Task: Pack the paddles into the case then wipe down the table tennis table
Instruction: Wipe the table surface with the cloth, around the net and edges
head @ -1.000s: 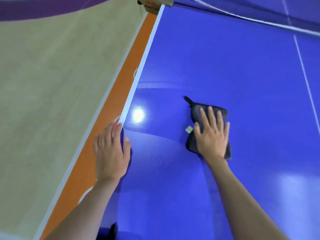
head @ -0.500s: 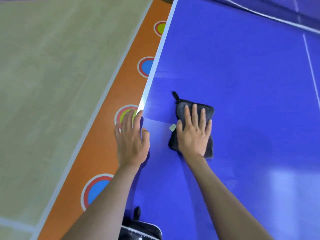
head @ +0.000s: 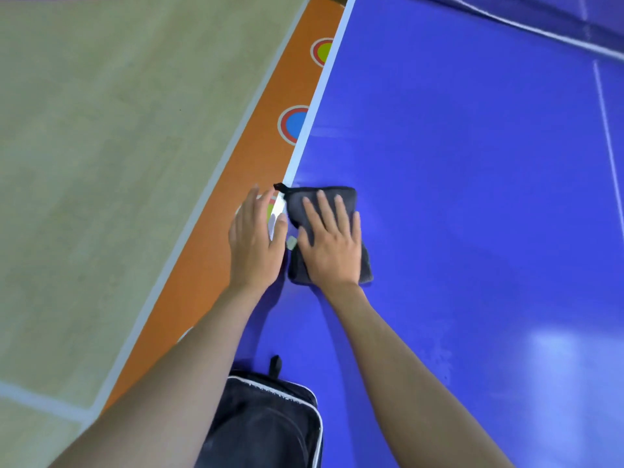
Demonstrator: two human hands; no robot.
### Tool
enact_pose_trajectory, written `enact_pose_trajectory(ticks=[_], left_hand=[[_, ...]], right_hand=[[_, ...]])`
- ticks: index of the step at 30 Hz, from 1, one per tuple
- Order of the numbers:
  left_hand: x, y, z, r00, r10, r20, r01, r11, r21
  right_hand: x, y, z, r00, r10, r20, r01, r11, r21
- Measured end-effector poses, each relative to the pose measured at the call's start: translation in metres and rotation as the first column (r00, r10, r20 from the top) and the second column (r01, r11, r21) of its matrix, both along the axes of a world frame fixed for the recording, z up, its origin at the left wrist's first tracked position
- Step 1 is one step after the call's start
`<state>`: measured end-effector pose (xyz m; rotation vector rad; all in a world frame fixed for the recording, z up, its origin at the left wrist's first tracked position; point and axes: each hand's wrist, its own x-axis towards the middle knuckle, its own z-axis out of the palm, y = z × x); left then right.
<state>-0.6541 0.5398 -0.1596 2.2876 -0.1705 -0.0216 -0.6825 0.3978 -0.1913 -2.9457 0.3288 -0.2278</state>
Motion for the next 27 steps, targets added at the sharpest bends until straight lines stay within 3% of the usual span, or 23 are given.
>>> enact_pose_trajectory(ticks=[7, 15, 21, 27], left_hand=[[-0.040, 0.050, 0.012, 0.998, -0.024, -0.066, 0.039, 0.971, 0.238], [-0.095, 0.084, 0.025, 0.988, 0.018, -0.152, 0.021, 0.968, 0.252], [-0.112, 0.099, 0.026, 0.982, 0.081, -0.170, -0.042, 0.975, 0.220], [-0.116, 0.100, 0.035, 0.978, 0.126, -0.166, -0.090, 0.974, 0.210]], right_hand=[[-0.107, -0.089, -0.002, 0.941, -0.334, -0.046, 0.335, 0.942, 0.008], [-0.139, -0.084, -0.004, 0.881, -0.467, -0.074, 0.469, 0.883, 0.010], [-0.088, 0.042, -0.004, 0.978, -0.206, -0.006, 0.206, 0.978, -0.025], [-0.064, 0.119, -0.001, 0.987, 0.026, -0.160, -0.025, 1.000, 0.009]])
